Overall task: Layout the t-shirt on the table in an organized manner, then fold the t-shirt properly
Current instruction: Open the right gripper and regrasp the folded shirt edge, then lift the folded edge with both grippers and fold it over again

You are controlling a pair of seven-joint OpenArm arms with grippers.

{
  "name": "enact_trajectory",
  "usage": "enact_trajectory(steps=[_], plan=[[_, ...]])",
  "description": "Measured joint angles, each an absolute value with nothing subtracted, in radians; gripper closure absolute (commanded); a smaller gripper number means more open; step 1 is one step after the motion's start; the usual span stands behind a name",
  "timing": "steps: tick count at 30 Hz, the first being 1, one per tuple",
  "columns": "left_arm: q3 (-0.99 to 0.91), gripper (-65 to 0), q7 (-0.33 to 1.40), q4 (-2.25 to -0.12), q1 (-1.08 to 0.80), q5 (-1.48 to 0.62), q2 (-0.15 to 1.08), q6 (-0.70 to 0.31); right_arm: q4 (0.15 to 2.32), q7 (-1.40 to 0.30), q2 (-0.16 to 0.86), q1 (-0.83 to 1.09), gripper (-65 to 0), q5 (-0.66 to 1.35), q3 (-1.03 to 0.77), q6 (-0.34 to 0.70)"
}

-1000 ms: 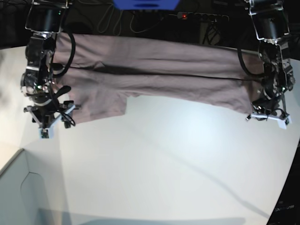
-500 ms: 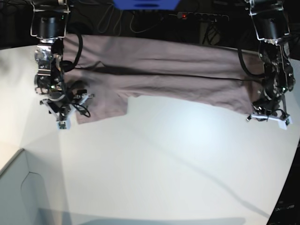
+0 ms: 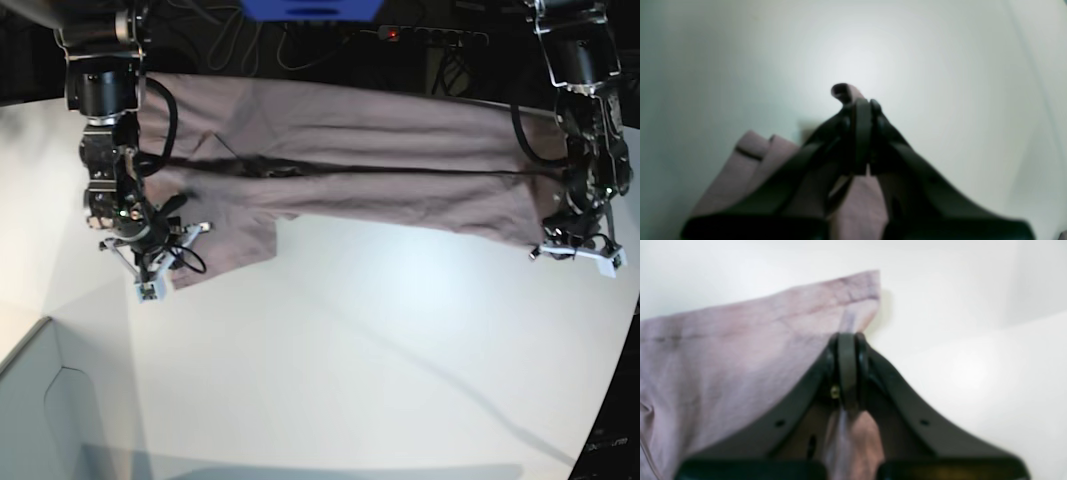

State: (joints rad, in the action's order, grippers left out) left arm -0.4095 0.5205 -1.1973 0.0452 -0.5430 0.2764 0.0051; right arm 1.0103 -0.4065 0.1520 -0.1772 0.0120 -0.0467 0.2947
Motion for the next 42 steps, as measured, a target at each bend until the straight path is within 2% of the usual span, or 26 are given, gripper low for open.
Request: enact_trajectory(steps=[5, 13, 23, 30, 35, 38, 42], plan=[[-0.41, -0.1, 0.523, -1.197, 0.049, -0.544, 0.279, 0.005, 1.126, -0.498, 0.162, -0.153, 0.0, -0.018, -0.047, 0.299], [-0.467, -0.1, 0.522, -1.274, 0.079, -0.546, 0.271, 0.0, 1.352, -0.486, 0.162, -0.174, 0.0, -0.012, -0.049, 0.299], [-0.508, -0.1, 0.523, -1.283, 0.078, -0.543, 0.277, 0.004, 1.468, -0.494, 0.133, -0.194, 0.0, -0.01, -0.049, 0.299], [-0.496, -0.2, 0.458, -1.276, 0.096, -0.543, 0.276, -0.001, 1.544, -0.502, 0.121, -0.066, 0.0, -0.01, -0.051, 0.299], [-0.5, -0.2, 0.401, -1.233, 0.132, -0.527, 0.271, -0.202, 1.669, -0.488, 0.121, 0.026, 0.0, -0.007, -0.052, 0.299], [-0.496, -0.2, 0.393, -1.164, 0.176, -0.525, 0.27, -0.265, 1.722, -0.498, 0.118, 0.081, 0.0, -0.003, -0.07, 0.299], [-0.503, -0.2, 0.391, -1.081, 0.197, -0.53, 0.271, -0.321, 1.789, -0.495, 0.065, 0.13, 0.0, -0.01, -0.15, 0.299]])
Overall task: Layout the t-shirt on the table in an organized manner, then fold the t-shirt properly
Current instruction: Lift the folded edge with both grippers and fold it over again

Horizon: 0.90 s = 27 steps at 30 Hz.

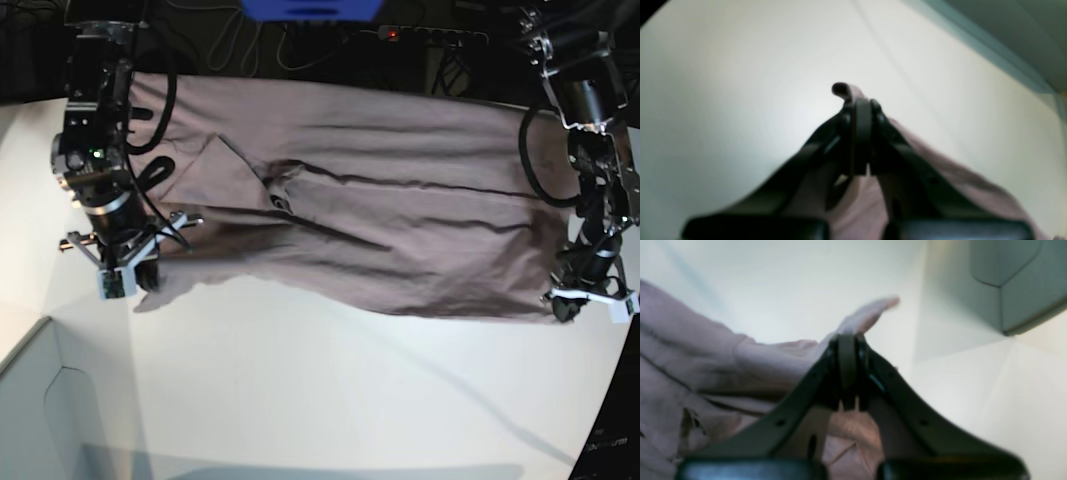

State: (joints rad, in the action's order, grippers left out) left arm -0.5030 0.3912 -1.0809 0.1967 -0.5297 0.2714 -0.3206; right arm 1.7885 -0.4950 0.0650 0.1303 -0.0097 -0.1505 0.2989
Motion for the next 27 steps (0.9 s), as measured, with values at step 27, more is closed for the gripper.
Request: enact_trajectory(steps=[27], plan=[[-0.672, -0.1, 0.386, -1.067, 0.076, -0.529, 0.268, -0.685, 1.846, -0.127, -0.031, 0.576, 0.0, -0.01, -0.226, 0.299]])
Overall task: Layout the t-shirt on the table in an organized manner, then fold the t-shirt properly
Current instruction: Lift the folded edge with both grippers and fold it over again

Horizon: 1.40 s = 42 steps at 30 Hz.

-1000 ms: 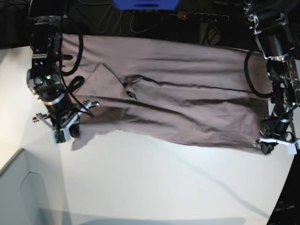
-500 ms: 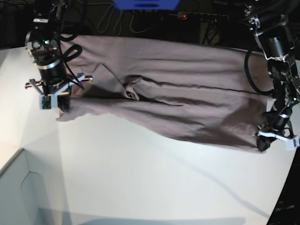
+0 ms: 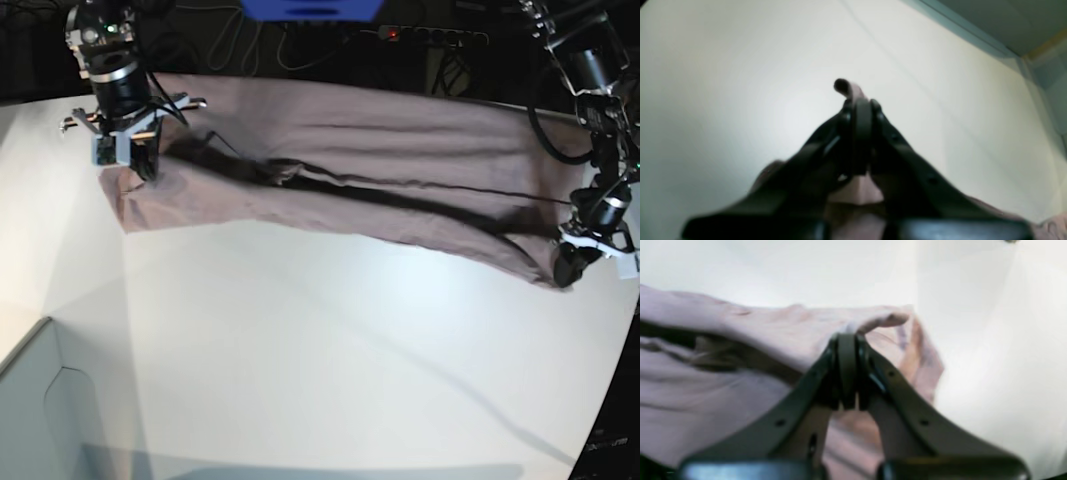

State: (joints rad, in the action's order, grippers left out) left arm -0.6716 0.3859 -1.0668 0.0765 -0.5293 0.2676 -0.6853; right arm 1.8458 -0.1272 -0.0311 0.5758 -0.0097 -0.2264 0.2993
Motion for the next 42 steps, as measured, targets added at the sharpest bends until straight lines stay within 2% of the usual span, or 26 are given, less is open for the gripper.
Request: enact_trajectory(steps=[7, 42], plan=[[-0.747, -0.1, 0.389, -1.066, 0.031, -0.529, 0.269, -0.685, 1.831, -0.102, -0.03, 0.613, 0.0, -0.01, -0.228, 0.299], [-0.776, -0.1, 0.402, -1.068, -0.117, -0.527, 0.268, -0.685, 1.733, -0.102, -0.028, 0.579, 0.0, -0.01, -0.281, 0.299]])
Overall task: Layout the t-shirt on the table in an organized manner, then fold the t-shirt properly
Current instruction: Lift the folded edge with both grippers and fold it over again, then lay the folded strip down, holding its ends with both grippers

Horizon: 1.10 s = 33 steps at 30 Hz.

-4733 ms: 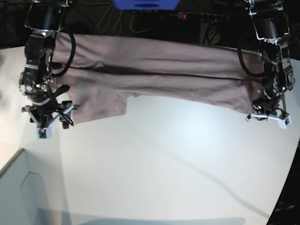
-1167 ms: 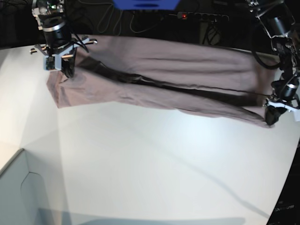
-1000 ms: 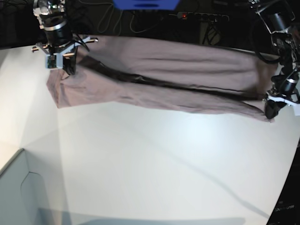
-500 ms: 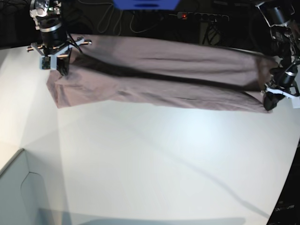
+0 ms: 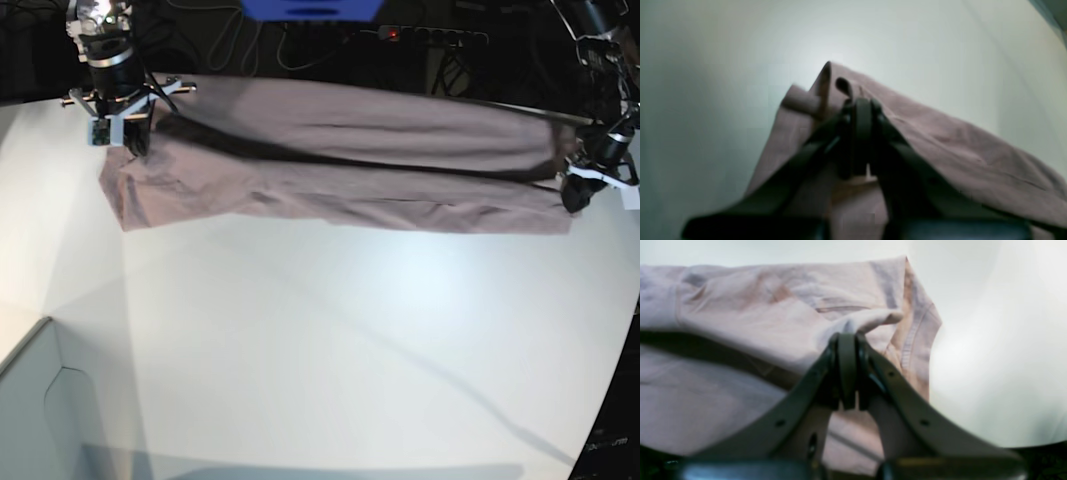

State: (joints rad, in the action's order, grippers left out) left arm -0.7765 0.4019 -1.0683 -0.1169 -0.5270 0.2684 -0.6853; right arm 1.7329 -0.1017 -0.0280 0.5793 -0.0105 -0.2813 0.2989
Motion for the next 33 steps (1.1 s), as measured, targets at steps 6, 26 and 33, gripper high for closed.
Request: enact_trajectory(steps=[6, 26, 33], plan=[[-0.823, -0.1, 0.399, -1.066, -0.118, -0.526, 0.274, -0.685, 1.733, -0.101, -0.028, 0.581, 0.0, -0.01, -0.278, 0.299], [-0.744, -28.6, 0.392, -1.062, -0.12, -0.52, 0.252, -0.685, 1.632, -0.145, -0.028, 0.572, -8.8, -0.011, -0.247, 0.299], [-0.757, -51.5, 0.4, -1.068, -0.158, -0.527, 0.252, -0.685, 1.674, -0.152, -0.028, 0.584, -23.5, -0.014, -0.268, 0.299]])
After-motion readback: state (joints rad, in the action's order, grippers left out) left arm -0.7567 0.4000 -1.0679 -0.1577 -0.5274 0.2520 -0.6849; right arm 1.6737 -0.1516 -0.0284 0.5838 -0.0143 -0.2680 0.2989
